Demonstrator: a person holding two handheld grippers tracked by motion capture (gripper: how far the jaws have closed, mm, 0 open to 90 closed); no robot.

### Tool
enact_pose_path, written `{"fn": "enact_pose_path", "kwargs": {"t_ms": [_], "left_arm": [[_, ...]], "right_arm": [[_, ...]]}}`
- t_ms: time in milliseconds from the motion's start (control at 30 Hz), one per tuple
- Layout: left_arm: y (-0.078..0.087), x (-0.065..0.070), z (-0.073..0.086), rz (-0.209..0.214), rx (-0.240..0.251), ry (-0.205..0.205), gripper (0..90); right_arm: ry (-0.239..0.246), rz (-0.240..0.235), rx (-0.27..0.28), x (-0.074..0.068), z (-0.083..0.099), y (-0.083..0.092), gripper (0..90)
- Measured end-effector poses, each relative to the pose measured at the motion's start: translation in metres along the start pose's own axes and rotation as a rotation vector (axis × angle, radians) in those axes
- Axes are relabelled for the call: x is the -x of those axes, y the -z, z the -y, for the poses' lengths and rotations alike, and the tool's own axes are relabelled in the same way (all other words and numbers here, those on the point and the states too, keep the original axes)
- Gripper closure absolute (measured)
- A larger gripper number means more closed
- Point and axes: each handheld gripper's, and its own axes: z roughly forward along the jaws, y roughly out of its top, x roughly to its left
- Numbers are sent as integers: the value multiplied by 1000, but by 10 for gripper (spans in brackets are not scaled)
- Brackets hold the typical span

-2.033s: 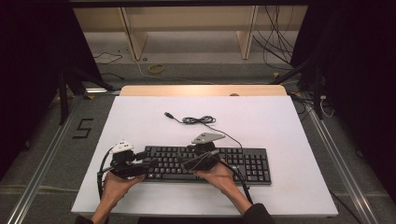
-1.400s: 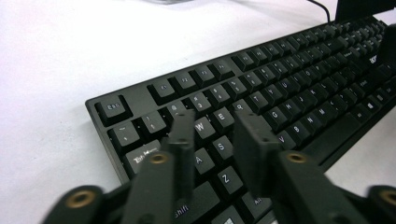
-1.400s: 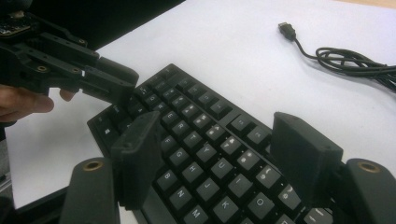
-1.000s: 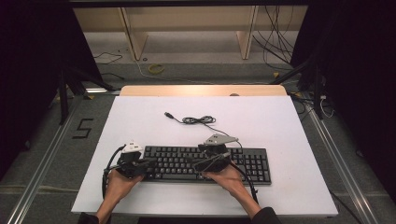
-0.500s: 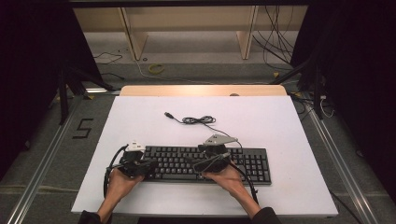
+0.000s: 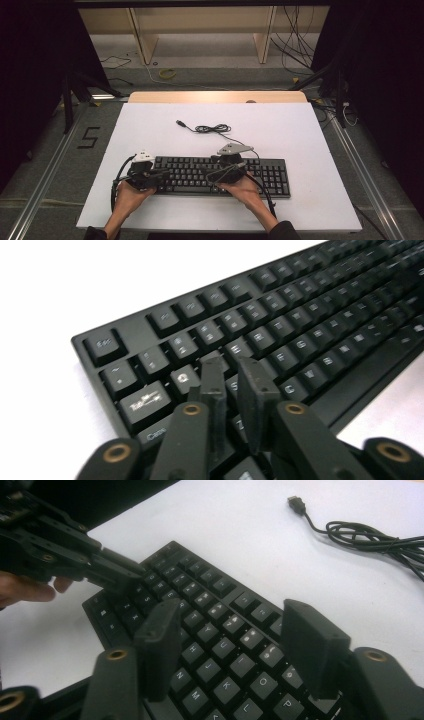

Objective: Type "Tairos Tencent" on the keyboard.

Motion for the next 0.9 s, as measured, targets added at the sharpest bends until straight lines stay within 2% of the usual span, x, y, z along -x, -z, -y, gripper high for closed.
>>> {"fn": "enact_pose_path", "kwargs": {"t_ms": [133,333,433,700,900], "left_arm": [[4,4,-2,24,48,4,677],[7,4,-2,51,77,24,534],[7,3,-2,63,99,47,479],[10,2,0,89,138,67,375],[12,2,2,101,155,58,347]], "right_arm": [[3,-1,-9,0,0,-3,520],[10,-2,-30,0,-2,-6,640],[11,-4,-39,1,-3,-8,691],[5,-5,-65,2,-4,-14,817],[6,-5,-83,2,-4,-19,888]]}}
